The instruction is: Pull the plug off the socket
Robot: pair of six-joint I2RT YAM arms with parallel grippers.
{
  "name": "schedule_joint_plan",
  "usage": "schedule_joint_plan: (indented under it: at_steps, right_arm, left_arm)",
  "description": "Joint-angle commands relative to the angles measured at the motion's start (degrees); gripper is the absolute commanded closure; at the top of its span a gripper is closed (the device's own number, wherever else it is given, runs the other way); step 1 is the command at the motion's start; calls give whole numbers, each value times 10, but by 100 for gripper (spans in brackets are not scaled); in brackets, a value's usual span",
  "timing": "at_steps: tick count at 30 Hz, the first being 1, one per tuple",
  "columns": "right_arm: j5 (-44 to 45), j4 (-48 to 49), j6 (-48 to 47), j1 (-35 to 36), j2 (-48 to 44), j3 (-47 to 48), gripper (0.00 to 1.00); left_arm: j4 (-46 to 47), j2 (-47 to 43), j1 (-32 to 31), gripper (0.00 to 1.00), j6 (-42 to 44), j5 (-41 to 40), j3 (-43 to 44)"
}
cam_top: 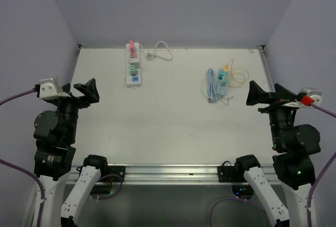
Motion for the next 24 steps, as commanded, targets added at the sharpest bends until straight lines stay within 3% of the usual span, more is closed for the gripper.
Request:
schedule_joint_plan:
  at_steps: [1,10,14,24]
  right_arm:
    - [4,5,10,2,13,14,1]
    - [-15,-68,32,2,97,89,1]
    - [-19,-101,67,2,125,106,1]
    - [-76,-50,90,3,112,47,1]
  left_arm:
    - [10,6,2,0,-18,-13,-12]
    - [21,60,2,0,-37,-12,-26]
    - [21,155,2,0,-26,-6,-16]
    - [25,397,1,0,-32,20,62]
